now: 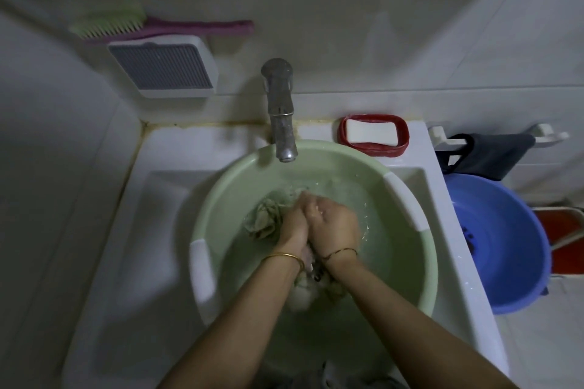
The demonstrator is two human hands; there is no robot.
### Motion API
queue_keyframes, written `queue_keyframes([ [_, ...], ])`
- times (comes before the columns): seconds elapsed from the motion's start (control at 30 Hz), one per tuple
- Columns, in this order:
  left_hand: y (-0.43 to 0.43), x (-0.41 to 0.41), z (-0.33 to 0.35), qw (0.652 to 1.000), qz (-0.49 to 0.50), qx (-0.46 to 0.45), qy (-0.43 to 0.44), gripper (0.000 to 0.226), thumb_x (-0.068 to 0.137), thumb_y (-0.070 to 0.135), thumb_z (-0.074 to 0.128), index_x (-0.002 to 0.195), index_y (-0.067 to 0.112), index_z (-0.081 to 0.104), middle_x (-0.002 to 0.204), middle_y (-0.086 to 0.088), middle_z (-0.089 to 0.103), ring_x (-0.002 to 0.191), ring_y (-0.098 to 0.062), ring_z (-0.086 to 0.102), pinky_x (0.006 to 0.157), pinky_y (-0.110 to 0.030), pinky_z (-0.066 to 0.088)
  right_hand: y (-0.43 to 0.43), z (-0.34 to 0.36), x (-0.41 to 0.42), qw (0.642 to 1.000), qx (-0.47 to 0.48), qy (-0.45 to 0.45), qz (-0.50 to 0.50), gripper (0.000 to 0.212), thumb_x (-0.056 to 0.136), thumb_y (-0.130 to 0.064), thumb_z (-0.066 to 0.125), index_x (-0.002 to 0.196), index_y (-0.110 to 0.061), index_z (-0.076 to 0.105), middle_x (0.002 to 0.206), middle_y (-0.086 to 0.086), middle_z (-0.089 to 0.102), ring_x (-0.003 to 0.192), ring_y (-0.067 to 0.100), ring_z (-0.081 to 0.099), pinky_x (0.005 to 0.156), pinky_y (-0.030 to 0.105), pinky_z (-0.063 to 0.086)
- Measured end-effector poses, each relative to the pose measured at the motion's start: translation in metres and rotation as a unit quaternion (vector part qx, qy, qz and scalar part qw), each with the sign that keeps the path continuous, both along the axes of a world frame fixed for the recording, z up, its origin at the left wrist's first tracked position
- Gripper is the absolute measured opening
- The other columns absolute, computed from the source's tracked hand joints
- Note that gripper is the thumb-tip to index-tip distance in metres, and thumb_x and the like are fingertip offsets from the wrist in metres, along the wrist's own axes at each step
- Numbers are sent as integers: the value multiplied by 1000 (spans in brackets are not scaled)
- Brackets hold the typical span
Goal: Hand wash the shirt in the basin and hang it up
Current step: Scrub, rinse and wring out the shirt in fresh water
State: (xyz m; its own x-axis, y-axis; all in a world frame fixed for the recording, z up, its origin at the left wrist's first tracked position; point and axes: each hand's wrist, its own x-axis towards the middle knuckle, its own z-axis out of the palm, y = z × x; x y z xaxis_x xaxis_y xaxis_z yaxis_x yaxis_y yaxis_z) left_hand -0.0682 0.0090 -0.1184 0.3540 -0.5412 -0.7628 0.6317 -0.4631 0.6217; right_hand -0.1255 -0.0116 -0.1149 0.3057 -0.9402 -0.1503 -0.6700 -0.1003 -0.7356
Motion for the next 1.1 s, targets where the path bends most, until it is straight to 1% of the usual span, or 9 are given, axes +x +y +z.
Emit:
queue_keyframes([
  [0.23,13,10,8,968,-123,-26,-218,26,91,43,55,87,19,65,83,3,65,79,-10,60,75,-25,48,-35,-22,-23,978,187,-84,-38,39,99,-37,40,112,-5,57,112,14,60,104,26,55,91,34,42],
  [0.37,18,35,25,961,-99,-114,-233,23,88,19,63,66,15,60,66,-1,59,66,-13,53,63,-25,42,-47,-39,-37,951,213,138,176,64,94,-23,52,149,-18,20,147,15,36,133,31,38,107,30,30],
  [0.53,19,45,53,986,-66,-117,-98,17,86,11,57,69,9,63,59,-4,64,55,-18,60,57,-21,48,-38,-52,-30,925,142,241,258,26,91,-21,53,115,-11,56,120,13,59,109,30,56,87,30,42],
  [0.63,27,71,61,990,-75,-92,-77,16,80,15,58,65,11,62,57,-6,62,47,-17,57,55,-23,47,-38,-59,-40,966,253,5,44,9,89,-19,60,86,-10,59,88,13,60,84,26,57,74,36,46],
  [0.7,34,89,64,973,-125,-77,-178,15,68,24,66,58,12,66,61,-8,64,52,-18,59,63,-26,47,-43,-51,-46,918,317,-187,-146,15,89,-10,52,75,-10,55,70,13,59,67,27,55,63,38,49],
  [0.8,36,102,62,868,-312,-16,-386,21,51,36,64,52,16,56,58,0,53,56,-15,50,62,-27,39,-54,-26,-53,826,355,-368,-237,19,84,-2,41,70,-7,52,46,4,53,43,21,50,45,19,41],
  [0.9,33,98,55,723,-503,85,-465,23,67,34,66,80,22,51,75,1,52,69,-17,50,63,-28,38,-54,-1,-52,774,391,-465,-178,27,63,-5,42,84,-5,58,73,10,62,68,25,61,69,31,51],
  [1.0,32,89,37,601,-615,119,-496,50,77,23,62,125,25,46,119,-6,58,105,-25,58,86,-29,47,-51,5,-53,798,376,-455,-123,28,58,-13,48,82,-7,62,76,10,64,76,28,62,81,39,50],
  [1.1,35,72,19,481,-653,187,-554,54,85,38,52,135,24,40,140,-11,42,128,-30,42,106,-39,36,-45,1,-56,878,355,-301,-112,26,88,-27,49,68,-14,59,57,1,60,55,19,55,55,25,40],
])
